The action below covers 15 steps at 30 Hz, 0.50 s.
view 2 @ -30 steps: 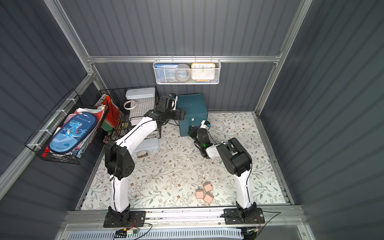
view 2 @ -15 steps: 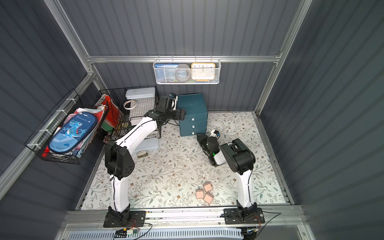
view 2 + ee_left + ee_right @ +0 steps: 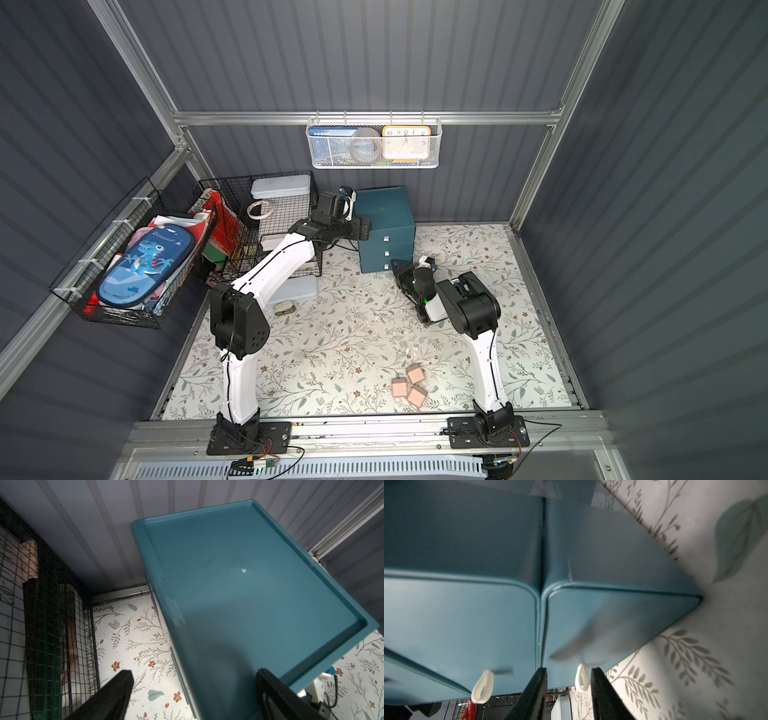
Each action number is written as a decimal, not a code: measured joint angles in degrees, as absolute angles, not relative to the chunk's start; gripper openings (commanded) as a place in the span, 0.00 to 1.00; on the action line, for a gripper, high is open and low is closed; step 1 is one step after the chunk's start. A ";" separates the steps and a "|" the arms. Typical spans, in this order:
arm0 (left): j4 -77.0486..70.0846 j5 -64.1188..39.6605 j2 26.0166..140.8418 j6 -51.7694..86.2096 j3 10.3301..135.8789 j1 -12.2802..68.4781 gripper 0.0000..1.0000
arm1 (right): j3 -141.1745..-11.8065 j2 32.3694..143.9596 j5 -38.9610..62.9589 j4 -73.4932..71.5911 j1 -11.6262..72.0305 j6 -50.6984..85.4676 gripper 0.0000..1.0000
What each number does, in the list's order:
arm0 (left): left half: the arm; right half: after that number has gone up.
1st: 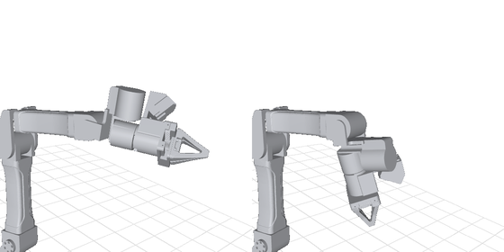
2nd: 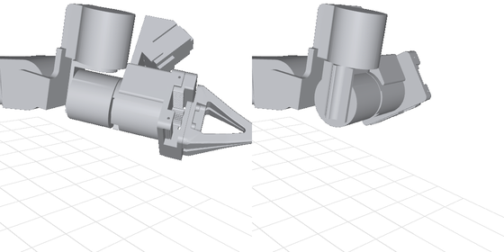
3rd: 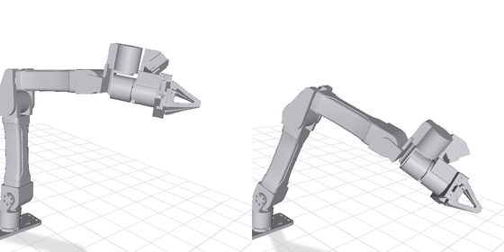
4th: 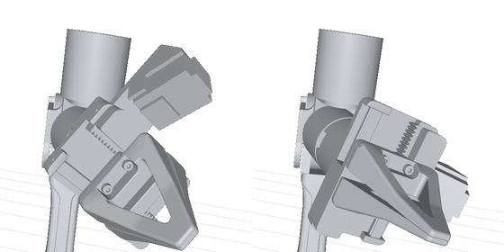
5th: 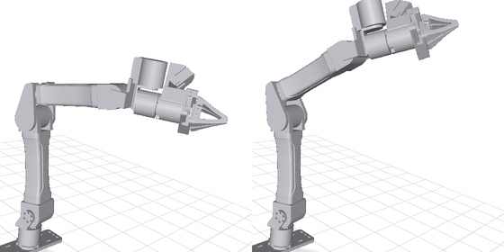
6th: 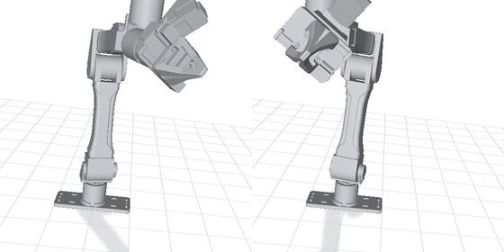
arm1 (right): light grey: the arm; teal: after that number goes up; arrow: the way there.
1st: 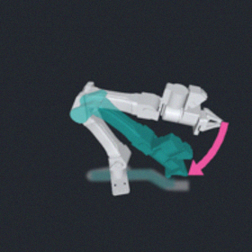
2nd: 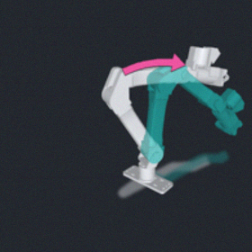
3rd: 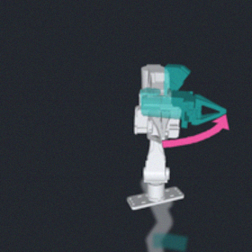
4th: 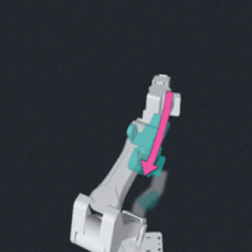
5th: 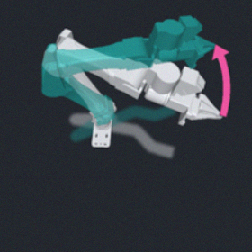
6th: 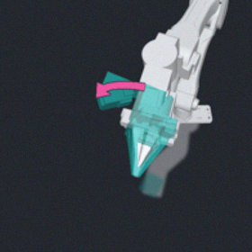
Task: Place the plugs into the drawer by color
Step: Open the drawer in the storage box.
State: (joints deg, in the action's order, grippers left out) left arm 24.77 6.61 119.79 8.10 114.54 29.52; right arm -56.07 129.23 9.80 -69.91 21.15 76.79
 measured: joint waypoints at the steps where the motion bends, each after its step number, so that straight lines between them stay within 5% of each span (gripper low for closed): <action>1: 24.80 6.59 119.79 8.10 114.54 29.52 0.97 | -56.25 129.62 10.07 -69.78 21.15 77.01 0.40; 15: 24.80 6.61 119.79 8.10 114.56 29.52 0.97 | -57.98 131.72 11.38 -68.47 22.26 77.54 0.33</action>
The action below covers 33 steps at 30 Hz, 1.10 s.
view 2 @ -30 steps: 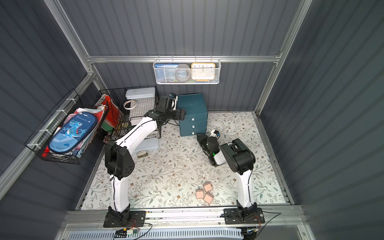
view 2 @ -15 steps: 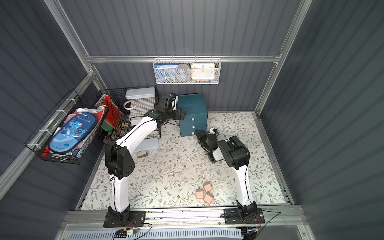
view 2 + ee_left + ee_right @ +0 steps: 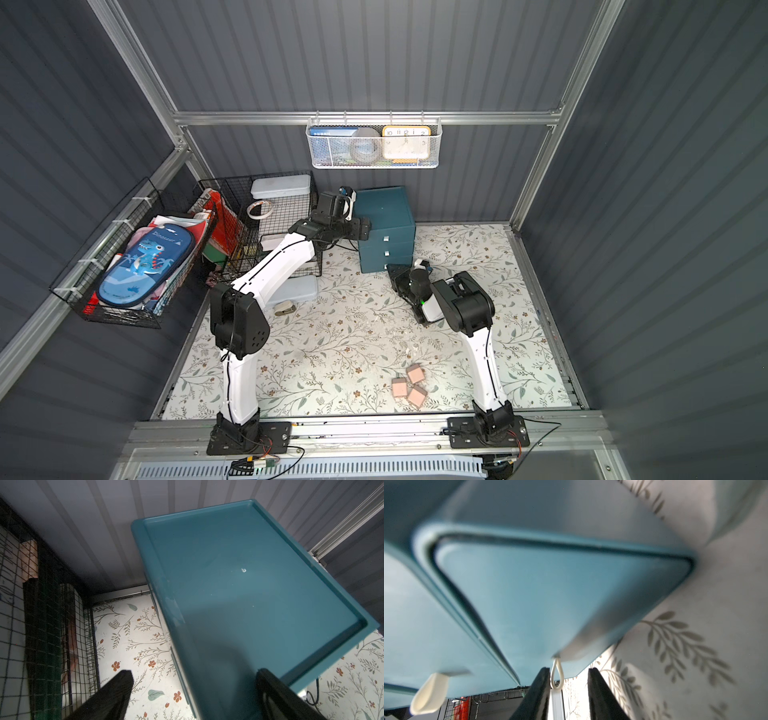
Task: Place the plugs into the drawer by color
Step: Open the drawer in the storage box.
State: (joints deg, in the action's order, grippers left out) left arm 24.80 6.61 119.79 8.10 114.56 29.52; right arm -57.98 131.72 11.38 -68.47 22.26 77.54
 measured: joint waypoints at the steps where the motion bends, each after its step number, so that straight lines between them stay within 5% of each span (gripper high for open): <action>1: 24.82 6.61 119.79 8.10 114.56 29.52 0.97 | -58.15 131.72 11.38 -68.45 22.31 77.54 0.33; 7: 24.82 6.61 119.79 8.10 114.56 29.52 0.97 | -59.35 131.72 11.46 -68.66 22.46 77.54 0.24; 15: 24.80 6.61 119.81 8.10 114.56 29.52 0.97 | -59.37 132.62 11.55 -69.21 22.50 77.41 0.00; 33: 24.58 5.98 120.49 8.10 115.09 29.52 0.97 | -46.63 123.39 11.77 -68.47 23.27 73.89 0.00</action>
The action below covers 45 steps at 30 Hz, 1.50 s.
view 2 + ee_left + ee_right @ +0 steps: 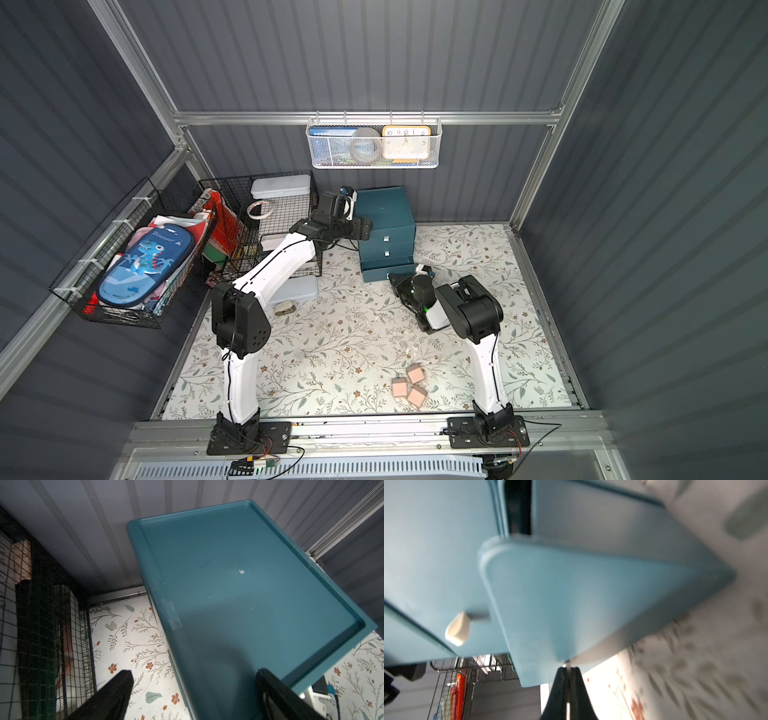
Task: Place the plugs into the drawer by color
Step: Open the drawer in the storage box.
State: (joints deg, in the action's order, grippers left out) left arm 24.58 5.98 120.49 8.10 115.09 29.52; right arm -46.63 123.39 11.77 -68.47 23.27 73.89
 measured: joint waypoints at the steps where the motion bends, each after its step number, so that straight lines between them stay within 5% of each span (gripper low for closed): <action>1: 24.58 5.96 120.49 8.12 115.09 29.52 0.97 | -45.21 122.30 11.79 -68.14 23.40 73.47 0.00; 29: 24.36 5.96 120.49 8.10 115.09 29.52 0.97 | -31.99 103.61 12.23 -50.81 27.11 63.29 0.04; 45: 23.99 5.78 120.49 8.10 114.83 29.54 0.97 | -37.12 106.32 13.08 -47.59 25.96 61.17 0.14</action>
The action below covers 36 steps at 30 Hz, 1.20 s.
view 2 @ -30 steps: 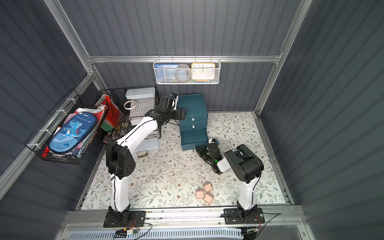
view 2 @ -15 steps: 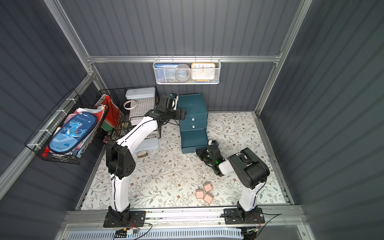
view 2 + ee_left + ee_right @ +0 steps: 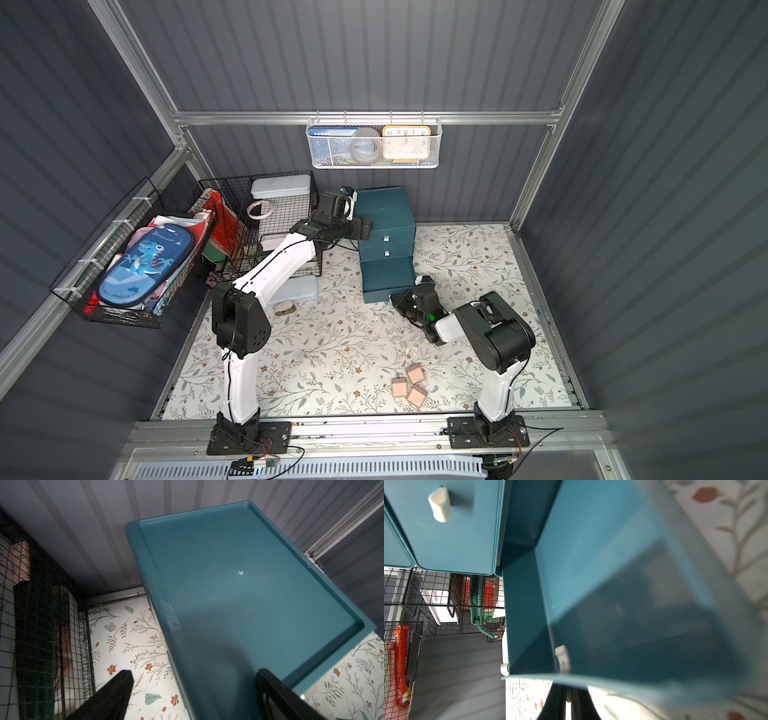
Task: Place the plugs into the drawer by color
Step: Open the drawer in the storage box, then pick up the plug from the center of the board.
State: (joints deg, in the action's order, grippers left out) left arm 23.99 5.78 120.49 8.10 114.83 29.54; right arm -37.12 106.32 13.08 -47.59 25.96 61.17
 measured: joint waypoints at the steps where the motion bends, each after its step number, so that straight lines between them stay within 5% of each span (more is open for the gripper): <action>1: 23.90 5.76 120.49 8.10 114.80 29.52 0.97 | -37.52 106.32 13.10 -47.05 25.93 60.80 0.19; 4: 23.66 5.74 120.49 8.12 114.67 29.54 0.97 | -38.26 106.02 13.28 -45.21 25.87 59.79 0.36; 9: 23.49 5.61 120.49 8.12 114.59 29.54 0.97 | -37.98 101.08 14.61 -38.57 25.69 56.58 0.46; 18: 23.35 5.54 120.49 8.10 114.56 29.54 0.97 | -35.55 75.18 13.96 -8.82 27.20 44.36 0.46; 23: 23.35 5.34 120.49 8.12 114.56 29.54 0.97 | -35.92 60.93 6.70 14.09 36.01 38.17 0.47; 31: 23.35 5.10 120.49 8.10 114.56 29.54 0.97 | -37.63 59.18 -5.43 39.48 53.23 40.86 0.53; 36: 23.38 5.08 120.49 8.10 114.56 29.54 0.97 | -37.45 60.47 -7.73 41.82 55.68 42.59 0.56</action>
State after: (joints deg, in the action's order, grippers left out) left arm 23.38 5.08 120.49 8.10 114.56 29.54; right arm -37.45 60.47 -7.73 41.82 55.68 42.59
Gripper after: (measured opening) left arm 0.967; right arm 0.551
